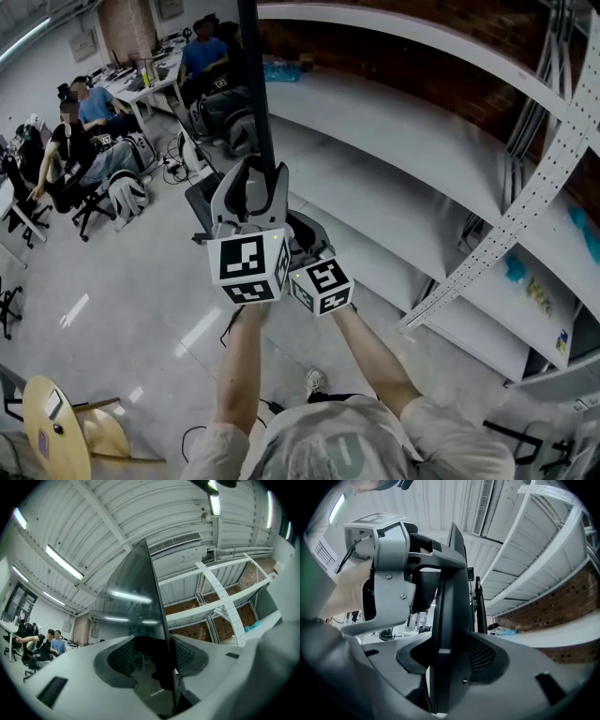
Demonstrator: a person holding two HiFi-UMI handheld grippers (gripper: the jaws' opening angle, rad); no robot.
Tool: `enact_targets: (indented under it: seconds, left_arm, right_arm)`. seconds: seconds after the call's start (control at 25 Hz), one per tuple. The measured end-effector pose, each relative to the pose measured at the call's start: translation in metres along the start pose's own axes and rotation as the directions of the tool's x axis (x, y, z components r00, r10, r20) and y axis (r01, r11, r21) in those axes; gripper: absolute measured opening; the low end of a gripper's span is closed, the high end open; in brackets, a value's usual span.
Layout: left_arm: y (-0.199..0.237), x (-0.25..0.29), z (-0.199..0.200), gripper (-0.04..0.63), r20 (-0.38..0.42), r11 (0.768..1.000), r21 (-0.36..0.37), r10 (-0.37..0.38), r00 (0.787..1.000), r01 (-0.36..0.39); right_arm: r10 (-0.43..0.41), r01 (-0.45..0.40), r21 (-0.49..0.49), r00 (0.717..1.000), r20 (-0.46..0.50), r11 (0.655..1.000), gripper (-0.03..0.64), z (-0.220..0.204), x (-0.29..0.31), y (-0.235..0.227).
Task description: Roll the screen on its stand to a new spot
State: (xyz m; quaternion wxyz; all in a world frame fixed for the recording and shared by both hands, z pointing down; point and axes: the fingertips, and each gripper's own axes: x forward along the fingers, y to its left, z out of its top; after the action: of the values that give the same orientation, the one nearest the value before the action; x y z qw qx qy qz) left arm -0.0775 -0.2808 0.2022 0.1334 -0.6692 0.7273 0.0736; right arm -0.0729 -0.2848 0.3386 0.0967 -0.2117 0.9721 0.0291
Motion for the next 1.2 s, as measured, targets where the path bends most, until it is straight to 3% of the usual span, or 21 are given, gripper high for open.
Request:
enact_targets:
  seconds: [0.76, 1.2]
  left_arm:
    - [-0.088, -0.138, 0.048, 0.204, -0.024, 0.998, -0.04, -0.056, 0.998, 0.055]
    - [-0.18, -0.193, 0.073, 0.199, -0.027, 0.997, -0.044, -0.062, 0.998, 0.06]
  right_arm:
    - [-0.051, 0.051, -0.009, 0.998, -0.038, 0.999, 0.218, 0.031, -0.147, 0.084]
    - [-0.048, 0.048, -0.017, 0.997, -0.063, 0.999, 0.218, 0.053, -0.255, 0.091]
